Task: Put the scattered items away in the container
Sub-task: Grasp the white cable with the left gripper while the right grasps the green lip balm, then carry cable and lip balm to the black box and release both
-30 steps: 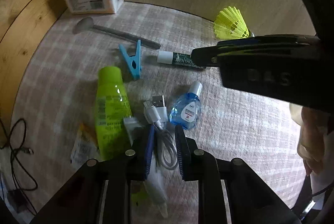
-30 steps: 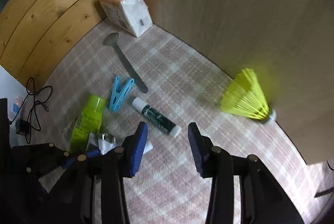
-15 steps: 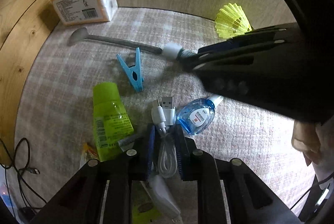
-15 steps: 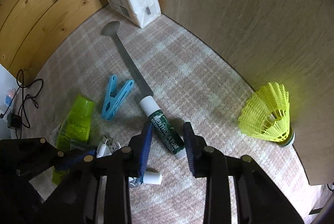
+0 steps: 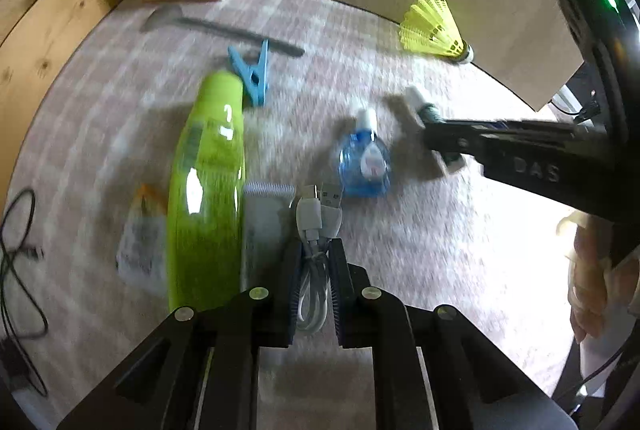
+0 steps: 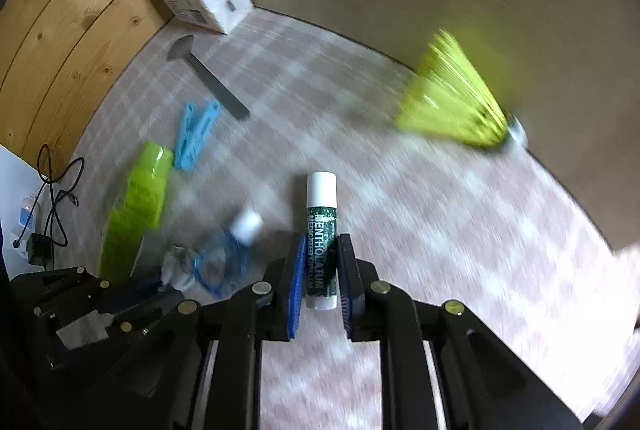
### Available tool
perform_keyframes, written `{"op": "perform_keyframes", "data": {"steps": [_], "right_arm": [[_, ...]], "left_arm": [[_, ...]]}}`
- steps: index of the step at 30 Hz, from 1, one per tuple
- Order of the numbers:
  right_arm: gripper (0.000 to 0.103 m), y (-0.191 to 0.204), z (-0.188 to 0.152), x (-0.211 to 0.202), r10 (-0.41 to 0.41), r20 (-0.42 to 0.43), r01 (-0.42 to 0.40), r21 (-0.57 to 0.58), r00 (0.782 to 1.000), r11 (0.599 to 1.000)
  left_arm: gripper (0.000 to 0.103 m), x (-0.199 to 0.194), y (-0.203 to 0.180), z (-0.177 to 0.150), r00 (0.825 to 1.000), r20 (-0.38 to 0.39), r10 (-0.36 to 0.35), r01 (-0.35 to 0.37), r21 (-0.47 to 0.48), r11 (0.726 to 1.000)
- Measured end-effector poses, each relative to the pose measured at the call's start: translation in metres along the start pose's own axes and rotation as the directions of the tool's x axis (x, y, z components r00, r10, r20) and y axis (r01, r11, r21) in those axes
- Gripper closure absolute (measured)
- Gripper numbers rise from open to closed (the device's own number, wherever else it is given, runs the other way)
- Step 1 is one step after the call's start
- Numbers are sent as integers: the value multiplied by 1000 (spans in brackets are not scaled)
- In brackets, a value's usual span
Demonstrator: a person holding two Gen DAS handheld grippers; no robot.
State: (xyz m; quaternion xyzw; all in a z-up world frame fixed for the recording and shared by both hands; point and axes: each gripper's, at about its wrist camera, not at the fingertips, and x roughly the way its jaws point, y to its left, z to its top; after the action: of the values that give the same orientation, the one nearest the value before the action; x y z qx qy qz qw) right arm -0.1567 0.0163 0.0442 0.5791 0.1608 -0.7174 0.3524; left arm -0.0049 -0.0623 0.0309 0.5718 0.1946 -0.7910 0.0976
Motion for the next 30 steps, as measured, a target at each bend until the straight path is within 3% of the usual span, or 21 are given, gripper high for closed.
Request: {"op": "perform_keyframes", "data": {"steps": [7,13,17,24,30], "right_arm": [[88,-25,-54,-44,10,62,-18,135,998,991],[88,-52,-114,-109,-13,155,-25,236,988,971],[88,-76,-158,-157,-55,206,-10,301,977,953],[87,-126,-270,-231,-188,231,70,439,955,896],[87,-185,-379,-277,-296,193,131,589,936,798]], "left_arm": [[91,-37,-10,-19,999,39,-9,8,17,1000],[91,-67,-69,-35,996,81,-39,29,112,993],[91,-77,-135,-40,992,93,-80,60,204,977],[91,-87,-249,-70,981,64,-184,148,370,917],[91,-87,-341,-114,963,-12,-269,240,490,838]]}}
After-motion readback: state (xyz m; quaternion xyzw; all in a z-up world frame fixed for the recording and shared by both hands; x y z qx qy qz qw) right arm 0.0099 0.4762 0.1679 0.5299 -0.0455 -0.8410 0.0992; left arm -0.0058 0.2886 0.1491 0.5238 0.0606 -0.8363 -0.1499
